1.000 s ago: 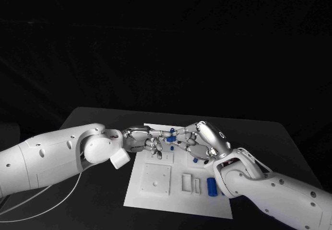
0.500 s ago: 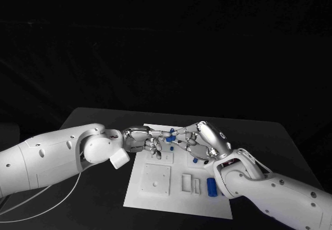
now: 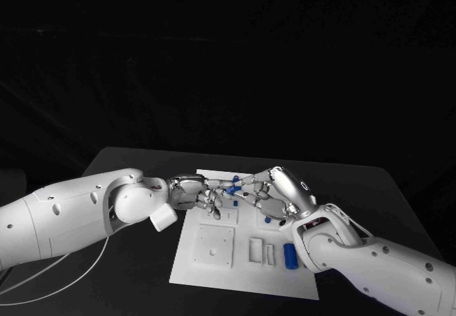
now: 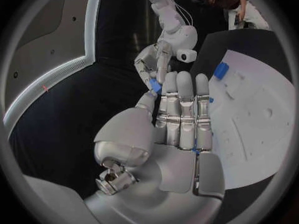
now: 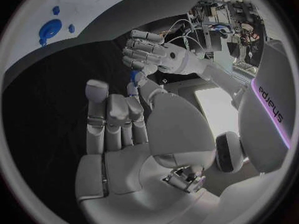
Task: Assemble the parts on the task board
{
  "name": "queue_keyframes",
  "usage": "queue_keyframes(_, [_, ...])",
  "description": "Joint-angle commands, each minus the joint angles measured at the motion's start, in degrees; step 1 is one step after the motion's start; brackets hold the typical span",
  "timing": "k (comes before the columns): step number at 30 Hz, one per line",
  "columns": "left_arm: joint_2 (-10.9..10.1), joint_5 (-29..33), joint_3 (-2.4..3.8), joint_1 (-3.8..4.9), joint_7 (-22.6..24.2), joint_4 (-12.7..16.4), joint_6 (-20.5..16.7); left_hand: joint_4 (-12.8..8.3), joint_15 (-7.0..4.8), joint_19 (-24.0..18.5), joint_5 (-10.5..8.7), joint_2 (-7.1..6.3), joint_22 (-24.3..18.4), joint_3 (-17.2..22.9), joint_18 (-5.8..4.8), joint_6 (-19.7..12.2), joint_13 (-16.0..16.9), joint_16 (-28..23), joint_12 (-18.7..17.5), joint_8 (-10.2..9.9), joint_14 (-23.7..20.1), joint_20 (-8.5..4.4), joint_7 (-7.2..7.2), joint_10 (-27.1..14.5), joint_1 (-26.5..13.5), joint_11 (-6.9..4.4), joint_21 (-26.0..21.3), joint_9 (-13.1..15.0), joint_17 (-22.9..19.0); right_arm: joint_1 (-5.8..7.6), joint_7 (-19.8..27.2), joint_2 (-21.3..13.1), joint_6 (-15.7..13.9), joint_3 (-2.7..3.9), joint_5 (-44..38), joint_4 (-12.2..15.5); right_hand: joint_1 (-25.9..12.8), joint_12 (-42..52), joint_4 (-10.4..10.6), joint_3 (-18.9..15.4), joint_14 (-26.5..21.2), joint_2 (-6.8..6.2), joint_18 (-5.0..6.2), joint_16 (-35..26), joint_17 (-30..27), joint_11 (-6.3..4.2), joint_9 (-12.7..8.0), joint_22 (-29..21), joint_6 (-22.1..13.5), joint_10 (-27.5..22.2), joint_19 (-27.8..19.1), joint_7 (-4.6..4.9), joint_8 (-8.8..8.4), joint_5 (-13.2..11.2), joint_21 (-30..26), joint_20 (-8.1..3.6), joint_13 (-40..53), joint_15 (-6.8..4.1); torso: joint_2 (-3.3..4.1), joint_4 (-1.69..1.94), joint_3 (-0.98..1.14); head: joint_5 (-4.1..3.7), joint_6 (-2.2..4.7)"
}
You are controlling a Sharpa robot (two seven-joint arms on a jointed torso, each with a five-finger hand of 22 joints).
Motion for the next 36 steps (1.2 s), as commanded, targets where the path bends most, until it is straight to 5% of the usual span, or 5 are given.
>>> queue_keyframes(1, [0.28, -0.18, -0.14, -0.14, -2.46, 0.37, -0.51, 1.74, 0.35, 0.3, -5.68, -0.95, -0.29, -2.31, -0.87, -0.15, 0.05, -0.4, -0.15, -0.33, -0.09, 0.45, -0.06, -0.09, -1.38, 0.39, -0.44, -0.75, -0.2, 0.17, 0.07, 0.21, 0.91, 0.17, -0.87, 0.21, -0.3, -0.3, -0.23, 0.51, 0.36, 0.28, -0.74, 0.09, 0.14, -0.1, 0.06, 1.75, -0.17, 0.59, 3.01, -0.1, 0.33, -0.01, 0.38, -0.27, 0.21, -0.21, -0.01, 0.01, -0.01, 0.04, -0.05])
queue_keyframes(5, [0.27, -0.07, -0.15, -0.14, -2.67, 0.38, -0.7, 5.63, 0.52, 0.73, -13.46, -2.44, -0.81, -5.89, -0.87, -0.09, 0.28, -0.57, 0.16, -0.26, -0.08, 0.57, 0.33, -0.47, -2.46, 0.7, -1.11, -1.65, -0.59, 0.16, -0.15, 0.21, 1.38, 0.15, -1.01, 0.1, -0.58, -0.39, -0.46, 0.73, 0.38, 0.34, -0.73, 0.01, 0.24, -0.09, 0.08, 1.75, -0.15, 0.6, 2.98, -0.11, 0.37, -0.02, 0.6, -0.31, 0.39, -0.25, -0.01, 0.0, -0.04, 0.08, -0.15])
queue_keyframes(12, [0.28, 0.01, -0.15, -0.14, -2.82, 0.42, -0.66, 8.02, 0.58, 1.04, -13.95, -4.14, -1.16, -8.25, -0.87, -0.21, 0.23, -0.73, 0.03, -0.29, -0.17, 0.6, 0.57, -0.63, -3.3, 0.87, -1.64, -2.13, -0.81, 0.15, -0.78, 0.33, 2.13, 0.11, -1.29, -0.14, -1.0, -0.35, -0.98, 0.9, 0.49, 0.5, -0.81, 0.01, 0.52, -0.11, 0.09, 1.76, -0.07, 0.85, 2.98, -0.13, 0.38, -0.02, 0.97, -0.35, 0.85, -0.26, 0.03, 0.05, -0.05, 0.07, -0.23])
queue_keyframes(27, [0.37, 0.54, -0.15, -0.14, -2.25, 0.53, -0.59, 9.71, 0.77, 1.25, -13.97, -4.86, -1.61, -9.5, -0.87, -0.58, -0.02, -1.07, -0.61, -0.35, -0.51, 0.78, 0.79, -0.86, -2.43, 1.09, -2.63, -2.97, -1.12, 0.11, -2.13, 0.41, 4.15, 0.01, -0.89, -0.36, -1.89, 0.32, -1.92, 1.84, 0.6, 0.55, -0.9, -0.04, 0.76, -0.15, 0.1, 1.67, 0.14, 1.41, 3.0, -0.17, 0.38, 0.0, 1.27, -0.35, 1.87, -0.29, -0.04, -0.03, -0.06, 0.11, -0.39])
queue_keyframes(36, [0.32, 1.73, -0.15, -0.14, -0.85, 0.47, -2.73, 11.09, 2.28, 0.34, -13.98, -6.66, -2.67, -9.93, -0.87, -7.96, -1.88, -2.72, -3.5, -0.11, -2.06, 2.01, 3.39, -5.37, -2.68, 3.28, -4.74, -7.85, -1.95, 0.1, -2.01, 0.31, 5.36, -0.06, 0.26, -0.06, -2.22, 0.33, -2.27, 2.07, 0.64, 0.68, -0.91, -0.06, 0.86, -0.14, 0.11, 1.63, 0.11, 1.48, 2.98, -0.16, 0.38, 0.02, 1.41, -0.33, 2.12, -0.27, -0.02, 0.0, -0.01, 0.16, -0.33])
